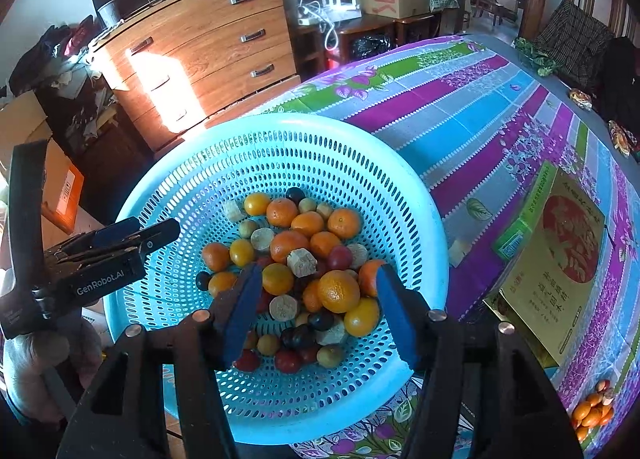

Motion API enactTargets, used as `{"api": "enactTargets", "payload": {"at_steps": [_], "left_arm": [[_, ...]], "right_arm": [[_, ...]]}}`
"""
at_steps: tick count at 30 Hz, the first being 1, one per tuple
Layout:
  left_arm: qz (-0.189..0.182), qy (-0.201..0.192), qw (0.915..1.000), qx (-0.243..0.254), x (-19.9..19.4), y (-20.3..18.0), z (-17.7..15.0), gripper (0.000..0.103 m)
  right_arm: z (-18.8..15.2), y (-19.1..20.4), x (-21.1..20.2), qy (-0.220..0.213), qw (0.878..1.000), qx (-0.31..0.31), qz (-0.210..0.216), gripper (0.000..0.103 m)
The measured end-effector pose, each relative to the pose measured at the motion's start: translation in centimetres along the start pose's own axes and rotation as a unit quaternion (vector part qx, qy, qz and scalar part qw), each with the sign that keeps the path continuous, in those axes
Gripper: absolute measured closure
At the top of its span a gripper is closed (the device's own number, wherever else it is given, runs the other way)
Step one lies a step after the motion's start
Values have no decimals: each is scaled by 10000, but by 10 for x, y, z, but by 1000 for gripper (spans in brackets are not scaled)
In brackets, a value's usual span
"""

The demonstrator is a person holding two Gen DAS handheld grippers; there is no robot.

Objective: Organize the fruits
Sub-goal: 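Move both open tools back to the fruit pile on the bed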

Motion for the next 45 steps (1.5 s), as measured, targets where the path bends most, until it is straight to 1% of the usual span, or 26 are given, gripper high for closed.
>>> {"api": "enactTargets", "payload": {"at_steps": [2,6,8,10,11,12,13,15,19,21,22,23,26,29,31,33,34,36,37,39,41,42,44,45], "left_arm": [[-12,25,10000,42,0,-1,-2,26],[-13,51,10000,82,0,-3,-5,24],[1,30,10000,88,0,-3,-6,20],[29,52,9999,91,1,-5,-8,14],[28,65,9999,84,1,-5,-8,13],[20,72,9999,69,1,-6,-9,10],[24,70,10000,60,0,-8,-9,5],[64,2,9999,114,-2,-11,-8,0],[0,-302,9993,220,-14,-21,-6,0],[-142,-466,9986,205,-22,-28,-3,0],[-210,-518,9982,226,-23,-32,-2,0],[-342,-595,9972,282,-26,-40,-1,0],[-790,-720,9930,504,-35,-70,-3,0],[-1164,-840,9852,932,-42,-113,-12,0],[-1521,-807,9763,1314,-46,-150,-26,0],[-1945,-651,9616,1823,-50,-197,-46,0],[-2085,-620,9548,2028,-52,-215,-55,0],[-2381,-518,9360,2539,-59,-256,-80,0],[-2513,-416,9242,2845,-60,-278,-95,0],[-2696,-249,9038,3313,-60,-314,-125,0],[-2952,132,8818,3674,-47,-350,-159,0],[-2980,232,8769,3764,-40,-361,-170,0],[-3019,509,8678,3914,-16,-386,-192,5],[-3071,750,8627,3947,-1,-398,-205,19]], "right_arm": [[0,1,-6,-105,9999,0,27,40],[0,6,-31,-625,9980,-98,14,40],[-4,8,-45,-902,9957,-180,-75,39],[-12,6,-57,-1120,9932,-224,-205,39],[-15,5,-62,-1178,9925,-224,-252,39],[-19,4,-67,-1238,9916,-222,-293,39],[-25,2,-72,-1304,9907,-206,-330,38],[-34,-3,-79,-1399,9892,-189,-403,37],[-61,-19,-95,-1569,9857,-118,-601,35],[-74,-27,-101,-1616,9845,-61,-676,31],[-84,-34,-104,-1632,9837,-11,-757,25],[-91,-39,-107,-1649,9830,18,-810,22],[-118,-57,-115,-1664,9806,52,-1037,20],[-153,-81,-117,-1481,9803,207,-1291,20],[-180,-96,-119,-1347,9800,343,-1424,20],[-206,-114,-119,-1171,9792,528,-1571,20],[-220,-122,-118,-1064,9793,653,-1591,20],[-250,-140,-120,-893,9780,936,-1637,20],[-264,-149,-121,-811,9762,1084,-1694,20],[-292,-169,-124,-685,9714,1422,-1776,20],[-321,-190,-128,-585,9637,1805,-1880,21],[-332,-199,-130,-544,9603,1965,-1906,22],[-357,-219,-135,-482,9522,2276,-1980,26],[-365,-227,-138,-463,9484,2391,-2032,26]]}}
Point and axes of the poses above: each gripper's, at about its wrist camera, not at the fingertips, and x roughly the way its jaws point, y to its left, z to its top, the point moved 8 cm from there along x, roughly the way its jaws point, and after that the axes turned 4 degrees about -z, right-handed, at the moved point
